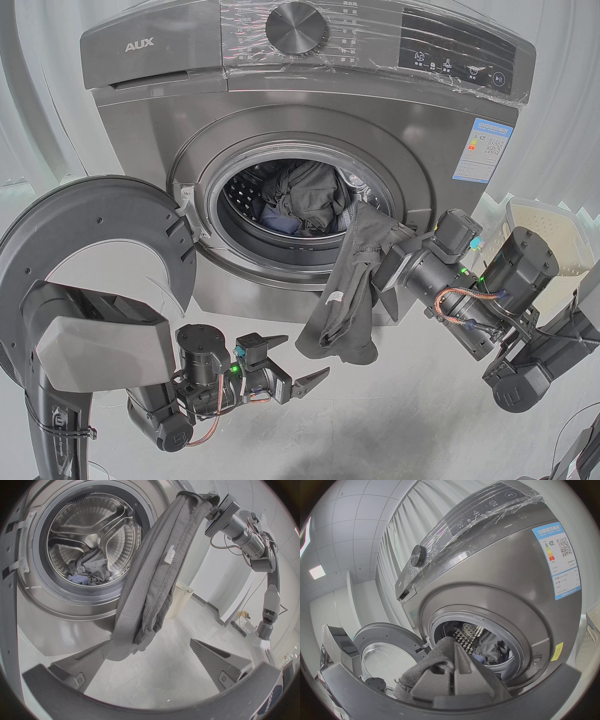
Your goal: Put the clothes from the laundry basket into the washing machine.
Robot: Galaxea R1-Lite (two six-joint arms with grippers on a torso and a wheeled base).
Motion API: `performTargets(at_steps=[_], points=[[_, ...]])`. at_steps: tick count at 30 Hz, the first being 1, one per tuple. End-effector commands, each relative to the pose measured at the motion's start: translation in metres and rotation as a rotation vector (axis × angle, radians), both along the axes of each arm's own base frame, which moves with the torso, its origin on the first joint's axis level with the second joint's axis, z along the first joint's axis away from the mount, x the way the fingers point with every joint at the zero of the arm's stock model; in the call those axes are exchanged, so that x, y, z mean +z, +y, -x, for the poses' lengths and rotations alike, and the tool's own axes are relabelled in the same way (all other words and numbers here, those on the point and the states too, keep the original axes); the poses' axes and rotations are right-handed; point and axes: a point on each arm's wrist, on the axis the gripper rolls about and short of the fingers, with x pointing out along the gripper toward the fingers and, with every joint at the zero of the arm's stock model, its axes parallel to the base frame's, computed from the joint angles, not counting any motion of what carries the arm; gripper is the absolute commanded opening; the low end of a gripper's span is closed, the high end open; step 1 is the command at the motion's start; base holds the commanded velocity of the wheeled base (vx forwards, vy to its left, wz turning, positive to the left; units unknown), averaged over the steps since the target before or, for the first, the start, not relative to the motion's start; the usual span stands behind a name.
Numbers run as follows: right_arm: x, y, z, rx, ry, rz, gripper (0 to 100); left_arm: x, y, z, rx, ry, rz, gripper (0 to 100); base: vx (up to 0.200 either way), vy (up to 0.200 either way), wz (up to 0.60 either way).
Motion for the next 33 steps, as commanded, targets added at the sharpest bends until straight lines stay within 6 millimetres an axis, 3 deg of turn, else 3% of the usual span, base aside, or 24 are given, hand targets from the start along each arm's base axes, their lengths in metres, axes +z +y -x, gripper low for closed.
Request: performTargets(at_steps=[1,13,14,21,26,31,33], points=[[-0.001,0.000,0.000,-0.001,0.000,0.000,0,-0.006,-0.005,-0.003,-0.006,0.001,-0.002,100,0.000,0.000,0.00],[-0.001,0.002,0.001,0.008,0.001,-0.001,0,-0.014,-0.011,-0.021,0.016,-0.024,0.014,100,0.000,0.000,0.00],[-0.001,0.002,0.001,0.008,0.001,-0.001,0,-0.014,-0.012,-0.022,0.016,-0.023,0.017,0,0.000,0.000,0.00],[-0.001,0.003,0.002,0.010,0.001,-0.001,0,-0.017,-0.022,-0.043,0.100,-0.076,0.049,0,0.000,0.000,0.00],[-0.001,0.002,0.002,0.008,0.002,0.000,0,-0.010,-0.022,-0.046,0.124,-0.097,0.061,0,0.000,0.000,0.00],[-0.001,0.001,0.001,0.004,0.005,0.002,0,0.013,-0.009,-0.039,0.143,-0.119,0.076,0,0.000,0.000,0.00],[-0.002,-0.001,-0.001,-0.007,0.010,0.006,0,0.039,0.002,-0.029,0.154,-0.153,0.100,0,0.000,0.000,0.00]])
